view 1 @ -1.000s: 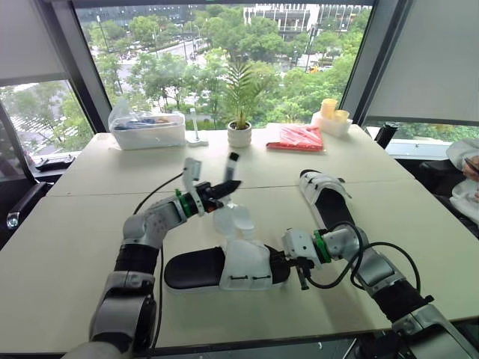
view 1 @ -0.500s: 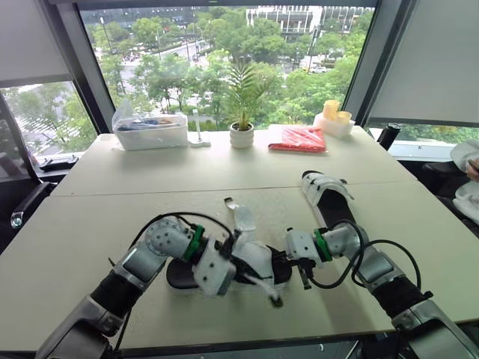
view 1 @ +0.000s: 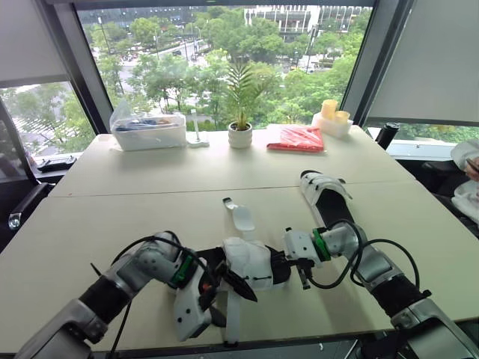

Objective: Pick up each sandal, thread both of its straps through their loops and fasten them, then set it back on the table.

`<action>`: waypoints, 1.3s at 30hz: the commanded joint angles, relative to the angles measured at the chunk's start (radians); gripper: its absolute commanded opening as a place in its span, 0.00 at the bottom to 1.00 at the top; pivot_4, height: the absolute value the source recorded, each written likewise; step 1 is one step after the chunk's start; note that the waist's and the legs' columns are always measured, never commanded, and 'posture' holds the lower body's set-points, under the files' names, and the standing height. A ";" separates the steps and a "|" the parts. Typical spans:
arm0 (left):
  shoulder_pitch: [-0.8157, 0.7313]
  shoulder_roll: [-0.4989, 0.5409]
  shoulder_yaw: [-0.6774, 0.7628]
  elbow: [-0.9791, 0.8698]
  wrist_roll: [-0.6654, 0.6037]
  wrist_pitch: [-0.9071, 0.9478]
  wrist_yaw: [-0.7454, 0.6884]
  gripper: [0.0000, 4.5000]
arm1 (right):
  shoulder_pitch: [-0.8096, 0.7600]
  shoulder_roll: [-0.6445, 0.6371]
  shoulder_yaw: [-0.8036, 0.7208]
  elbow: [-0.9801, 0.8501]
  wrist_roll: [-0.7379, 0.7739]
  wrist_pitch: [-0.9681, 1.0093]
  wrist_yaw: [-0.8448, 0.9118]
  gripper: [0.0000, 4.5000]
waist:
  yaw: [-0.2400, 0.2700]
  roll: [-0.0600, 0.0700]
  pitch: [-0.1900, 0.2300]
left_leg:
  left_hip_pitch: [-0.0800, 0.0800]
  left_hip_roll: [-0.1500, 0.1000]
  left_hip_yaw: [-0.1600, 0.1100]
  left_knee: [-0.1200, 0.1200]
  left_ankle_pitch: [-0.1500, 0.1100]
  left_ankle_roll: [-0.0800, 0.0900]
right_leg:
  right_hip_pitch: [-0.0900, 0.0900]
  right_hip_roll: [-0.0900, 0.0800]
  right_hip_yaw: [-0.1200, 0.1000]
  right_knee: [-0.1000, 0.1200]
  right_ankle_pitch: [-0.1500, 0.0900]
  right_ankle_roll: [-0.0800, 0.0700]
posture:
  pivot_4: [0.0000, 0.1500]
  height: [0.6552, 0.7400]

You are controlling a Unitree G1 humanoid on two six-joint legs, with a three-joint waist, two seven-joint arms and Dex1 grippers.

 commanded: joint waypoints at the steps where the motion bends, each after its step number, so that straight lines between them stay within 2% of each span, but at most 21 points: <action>1: 0.048 0.070 0.004 -0.052 -0.061 -0.044 0.035 0.98 | 0.020 -0.005 0.034 0.081 -0.083 0.012 -0.022 0.00 | -0.001 0.000 0.000 | 0.000 0.000 0.000 0.000 0.000 0.000 | 0.000 0.000 0.000 0.000 0.000 0.000 | 1.00 1.00; 4: 0.145 0.164 0.018 -0.118 -0.141 -0.055 0.074 0.98 | 0.020 -0.003 0.037 0.095 -0.092 -0.008 -0.035 0.00 | -0.004 0.000 0.000 | 0.001 0.000 0.000 -0.002 0.000 0.000 | -0.001 0.000 0.001 0.000 0.000 0.000 | 1.00 1.00; 7: 0.282 0.275 0.043 -0.201 -0.224 0.044 0.107 0.98 | 0.021 -0.005 0.041 0.098 -0.093 -0.016 -0.037 0.00 | -0.003 0.000 0.000 | 0.003 0.001 0.001 -0.005 0.000 0.000 | 0.000 0.000 0.002 0.000 -0.001 -0.001 | 1.00 1.00; 11: 0.484 0.381 0.111 -0.332 -0.493 0.447 0.193 0.98 | 0.021 -0.008 0.044 0.095 -0.091 -0.019 -0.036 0.00 | -0.002 0.000 0.001 | 0.009 0.001 0.001 -0.007 -0.001 0.000 | 0.004 0.000 0.002 0.001 -0.006 -0.006 | 1.00 1.00; 16: 0.608 0.428 0.211 -0.487 -0.755 0.873 0.273 0.98 | 0.024 -0.013 0.046 0.098 -0.096 -0.029 -0.034 0.00 | -0.001 0.000 0.002 | 0.012 0.003 0.001 -0.008 -0.002 -0.002 | 0.007 0.001 0.002 0.004 -0.012 -0.003 | 1.00 1.00; 21: 0.622 0.382 0.292 -0.558 -1.008 1.267 0.428 0.98 | 0.025 -0.012 0.048 0.082 -0.089 -0.019 -0.032 0.00 | -0.001 0.001 0.002 | 0.012 0.003 0.001 -0.009 -0.002 -0.002 | 0.007 0.001 0.002 0.004 -0.012 -0.005 | 1.00 1.00; 23: 0.598 0.340 0.304 -0.571 -1.120 1.434 0.543 0.98 | 0.023 -0.009 0.048 0.075 -0.086 -0.013 -0.032 0.00 | -0.001 0.000 0.002 | 0.012 0.003 0.001 -0.009 -0.002 -0.002 | 0.007 0.001 0.002 0.004 -0.012 -0.005 | 1.00 1.00; 30: 0.544 0.167 0.318 -0.554 -1.221 1.720 0.682 0.98 | 0.015 -0.003 0.047 0.073 -0.084 -0.009 -0.037 0.00 | 0.000 0.000 0.003 | 0.012 0.003 0.001 -0.009 -0.002 -0.002 | 0.007 0.001 0.002 0.002 -0.011 -0.008 | 1.00 1.00; 35: 0.486 0.053 0.304 -0.508 -1.170 1.835 0.696 0.98 | 0.010 0.001 0.047 0.075 -0.085 -0.008 -0.041 0.00 | -0.001 -0.001 0.003 | 0.012 0.003 0.001 -0.009 -0.002 -0.002 | 0.007 0.001 0.002 0.001 -0.010 -0.008 | 1.00 1.00; 39: 0.463 -0.009 0.333 -0.490 -1.174 1.901 0.705 0.58 | 0.007 0.000 0.047 0.074 -0.084 -0.004 -0.043 0.00 | -0.002 -0.001 0.003 | 0.012 0.003 0.001 -0.010 -0.002 -0.003 | 0.007 0.001 0.002 0.001 -0.010 -0.008 | 1.00 1.00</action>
